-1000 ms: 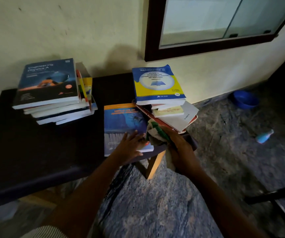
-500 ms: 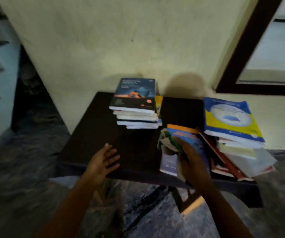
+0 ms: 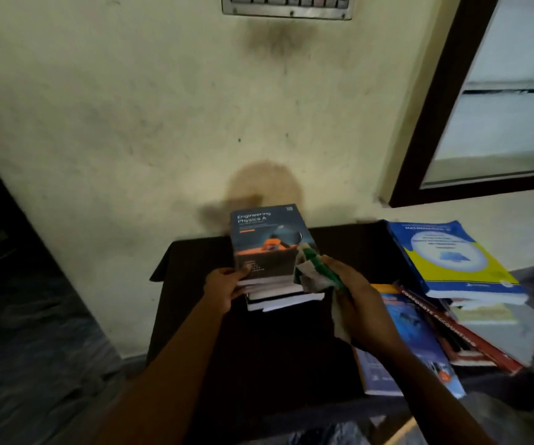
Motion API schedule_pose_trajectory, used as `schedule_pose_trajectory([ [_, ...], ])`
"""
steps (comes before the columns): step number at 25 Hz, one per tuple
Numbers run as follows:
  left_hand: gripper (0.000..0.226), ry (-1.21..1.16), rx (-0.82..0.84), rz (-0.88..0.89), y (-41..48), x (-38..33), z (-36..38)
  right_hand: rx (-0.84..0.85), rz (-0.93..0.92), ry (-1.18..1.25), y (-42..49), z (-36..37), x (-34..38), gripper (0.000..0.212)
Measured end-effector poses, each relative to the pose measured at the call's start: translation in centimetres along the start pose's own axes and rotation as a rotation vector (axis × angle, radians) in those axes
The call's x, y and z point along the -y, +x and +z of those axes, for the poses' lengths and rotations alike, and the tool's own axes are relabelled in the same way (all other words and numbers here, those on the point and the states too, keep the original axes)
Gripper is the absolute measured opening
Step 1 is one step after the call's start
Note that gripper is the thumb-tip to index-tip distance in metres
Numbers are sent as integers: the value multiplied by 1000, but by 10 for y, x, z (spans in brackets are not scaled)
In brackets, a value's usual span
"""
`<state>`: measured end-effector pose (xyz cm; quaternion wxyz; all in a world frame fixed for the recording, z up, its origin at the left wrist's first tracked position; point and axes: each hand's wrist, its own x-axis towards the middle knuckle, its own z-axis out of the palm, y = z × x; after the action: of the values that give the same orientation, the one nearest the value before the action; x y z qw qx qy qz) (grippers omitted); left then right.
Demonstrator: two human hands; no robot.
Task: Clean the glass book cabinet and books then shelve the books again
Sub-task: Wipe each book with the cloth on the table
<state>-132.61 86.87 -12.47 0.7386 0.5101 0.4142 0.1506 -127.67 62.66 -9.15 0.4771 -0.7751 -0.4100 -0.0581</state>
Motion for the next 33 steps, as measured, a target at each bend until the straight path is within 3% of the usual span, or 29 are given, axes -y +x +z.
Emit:
schedule_pose_trajectory([
  [3,4,-151,52,-60,1,-2,-15,-64,-13,-39,1,17,17,50],
  [8,31,-149,50,-28,-9,-3,-54,-34,-9,-58,7,51,44,54],
  [10,30,-180,55,51,-23,-5,-75,-10,-25,-37,9,63,57,52],
  [13,19,-415,113,120,-49,4,-115,42,-54,33,12,82,74,47],
  [18,48,-671,-72,76,-70,52,-205,205,-132,121,16,128,96,48],
  [24,29,-548,-318,-122,-75,115,-254,465,-107,190,16,193,99,52],
  [33,20,-733,-390,-140,-76,133,-260,556,-22,26,61,306,47,50],
])
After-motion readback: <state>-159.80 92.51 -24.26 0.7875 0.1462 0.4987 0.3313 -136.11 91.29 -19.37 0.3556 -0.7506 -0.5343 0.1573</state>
